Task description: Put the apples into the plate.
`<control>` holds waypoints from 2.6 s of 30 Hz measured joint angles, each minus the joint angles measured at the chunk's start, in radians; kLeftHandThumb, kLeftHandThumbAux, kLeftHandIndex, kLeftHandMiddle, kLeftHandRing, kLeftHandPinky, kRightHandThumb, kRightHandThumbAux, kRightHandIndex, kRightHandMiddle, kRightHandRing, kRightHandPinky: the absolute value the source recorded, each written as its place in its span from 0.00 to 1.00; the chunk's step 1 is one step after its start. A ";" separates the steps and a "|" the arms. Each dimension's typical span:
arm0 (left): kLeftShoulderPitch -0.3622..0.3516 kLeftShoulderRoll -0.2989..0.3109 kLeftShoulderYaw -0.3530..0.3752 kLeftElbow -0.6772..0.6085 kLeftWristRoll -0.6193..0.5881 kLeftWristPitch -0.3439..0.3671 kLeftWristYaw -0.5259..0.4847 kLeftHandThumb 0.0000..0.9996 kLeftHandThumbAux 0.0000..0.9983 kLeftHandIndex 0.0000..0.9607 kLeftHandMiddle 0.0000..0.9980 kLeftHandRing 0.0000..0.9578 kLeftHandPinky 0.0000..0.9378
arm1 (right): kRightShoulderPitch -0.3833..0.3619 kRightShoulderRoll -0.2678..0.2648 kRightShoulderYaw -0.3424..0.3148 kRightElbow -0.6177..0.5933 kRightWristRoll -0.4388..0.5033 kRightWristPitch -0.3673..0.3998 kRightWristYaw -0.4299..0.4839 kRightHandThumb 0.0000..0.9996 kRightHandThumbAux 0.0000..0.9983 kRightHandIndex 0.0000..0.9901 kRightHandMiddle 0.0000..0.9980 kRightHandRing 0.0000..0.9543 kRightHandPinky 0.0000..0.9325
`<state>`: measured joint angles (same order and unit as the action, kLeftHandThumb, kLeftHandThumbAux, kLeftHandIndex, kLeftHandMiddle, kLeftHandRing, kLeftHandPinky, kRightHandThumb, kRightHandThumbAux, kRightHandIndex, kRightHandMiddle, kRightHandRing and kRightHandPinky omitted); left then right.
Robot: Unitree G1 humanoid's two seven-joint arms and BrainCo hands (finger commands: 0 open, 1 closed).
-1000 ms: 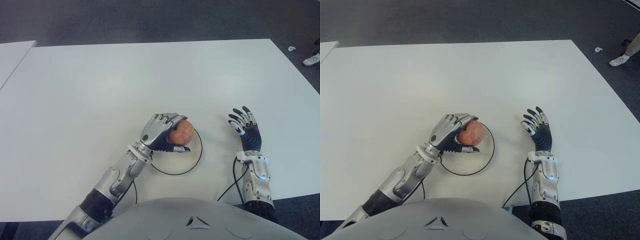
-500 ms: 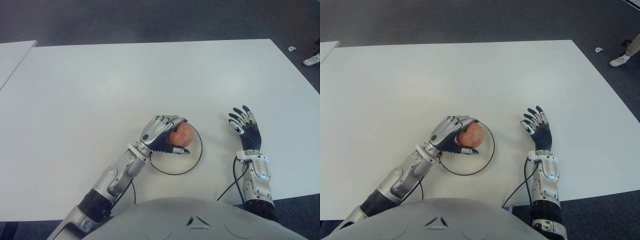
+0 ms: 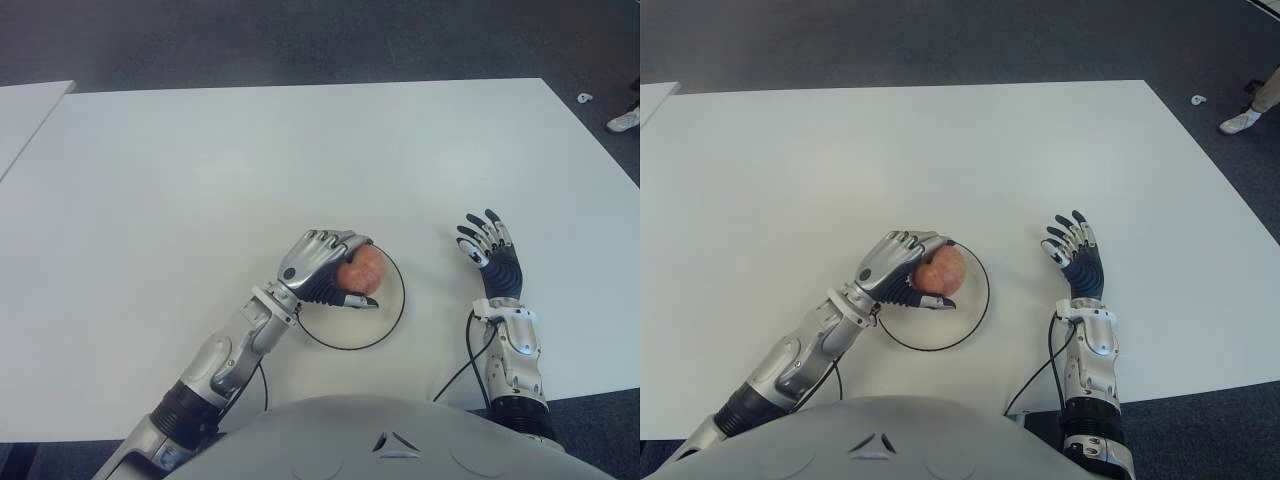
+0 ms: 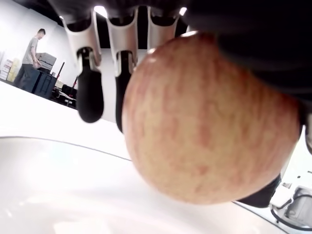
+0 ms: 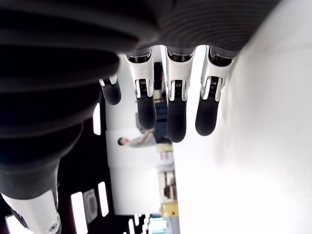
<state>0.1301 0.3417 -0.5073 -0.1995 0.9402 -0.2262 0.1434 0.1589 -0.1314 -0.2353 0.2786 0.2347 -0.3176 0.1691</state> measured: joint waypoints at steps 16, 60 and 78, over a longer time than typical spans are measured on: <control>0.012 -0.009 0.001 -0.074 0.054 0.083 -0.051 0.20 0.17 0.00 0.00 0.00 0.00 | -0.004 -0.008 0.001 0.007 -0.002 0.000 0.001 0.35 0.73 0.09 0.23 0.29 0.32; 0.062 -0.142 0.128 0.024 -0.217 0.044 0.082 0.23 0.31 0.18 0.10 0.11 0.21 | -0.005 -0.014 0.002 0.009 -0.004 -0.001 0.005 0.35 0.71 0.09 0.22 0.27 0.30; 0.096 -0.320 0.362 0.077 -0.698 -0.050 0.120 0.26 0.56 0.33 0.27 0.26 0.32 | 0.002 -0.004 0.003 -0.002 -0.003 -0.001 0.003 0.36 0.71 0.09 0.23 0.27 0.31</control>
<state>0.2257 0.0221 -0.1456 -0.1220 0.2417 -0.2763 0.2634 0.1608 -0.1358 -0.2323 0.2766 0.2317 -0.3182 0.1723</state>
